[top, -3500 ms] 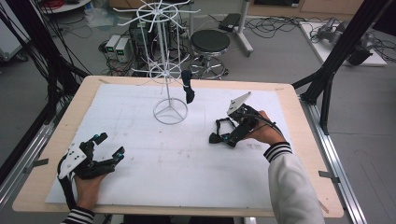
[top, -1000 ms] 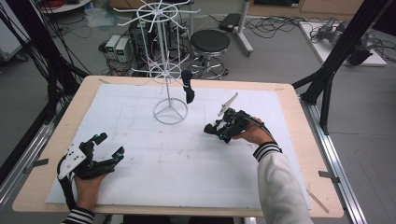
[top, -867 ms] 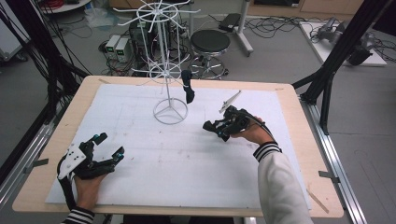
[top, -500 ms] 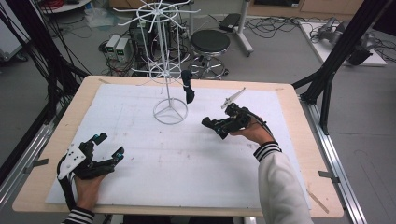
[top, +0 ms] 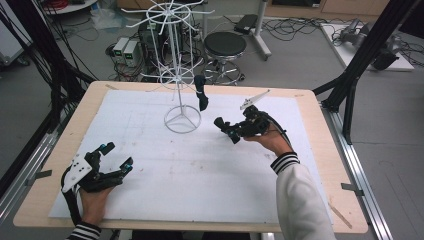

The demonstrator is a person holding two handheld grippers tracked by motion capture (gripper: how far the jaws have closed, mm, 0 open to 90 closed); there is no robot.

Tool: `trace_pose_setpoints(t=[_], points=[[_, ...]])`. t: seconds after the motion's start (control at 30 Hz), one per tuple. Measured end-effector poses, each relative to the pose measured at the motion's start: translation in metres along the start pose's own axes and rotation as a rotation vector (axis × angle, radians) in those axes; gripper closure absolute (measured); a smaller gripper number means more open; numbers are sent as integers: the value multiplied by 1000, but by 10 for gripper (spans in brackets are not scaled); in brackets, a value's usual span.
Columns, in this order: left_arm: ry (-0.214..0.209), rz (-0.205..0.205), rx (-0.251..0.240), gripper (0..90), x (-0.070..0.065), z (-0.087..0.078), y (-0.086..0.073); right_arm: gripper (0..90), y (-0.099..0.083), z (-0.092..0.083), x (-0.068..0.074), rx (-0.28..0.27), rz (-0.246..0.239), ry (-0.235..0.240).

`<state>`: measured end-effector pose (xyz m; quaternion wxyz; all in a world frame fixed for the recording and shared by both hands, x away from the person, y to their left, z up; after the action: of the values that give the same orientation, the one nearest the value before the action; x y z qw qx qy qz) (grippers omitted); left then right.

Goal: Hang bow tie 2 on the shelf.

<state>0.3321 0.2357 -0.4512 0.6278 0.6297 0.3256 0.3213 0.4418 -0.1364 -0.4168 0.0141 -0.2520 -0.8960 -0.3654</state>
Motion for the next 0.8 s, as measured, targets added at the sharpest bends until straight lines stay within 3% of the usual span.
trace_pose_setpoints(t=[0.4,0.8], points=[[0,0,0,146,0,0,0,760,27,-12,9,-198,43,6],[1,-1,0,146,0,0,0,759,44,-23,13,-330,23,-52]])
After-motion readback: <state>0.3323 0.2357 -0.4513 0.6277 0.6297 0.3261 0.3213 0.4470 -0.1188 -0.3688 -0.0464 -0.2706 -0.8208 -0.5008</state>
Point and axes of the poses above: each handheld gripper's, and its own axes: z roughly forward along the jaws, y roughly out of its top, x roughly to its left, the point moved 8 cm from there along z, roughly forward along the jaws, and after that the axes turned 4 degrees about x, right-handed, at the moved point
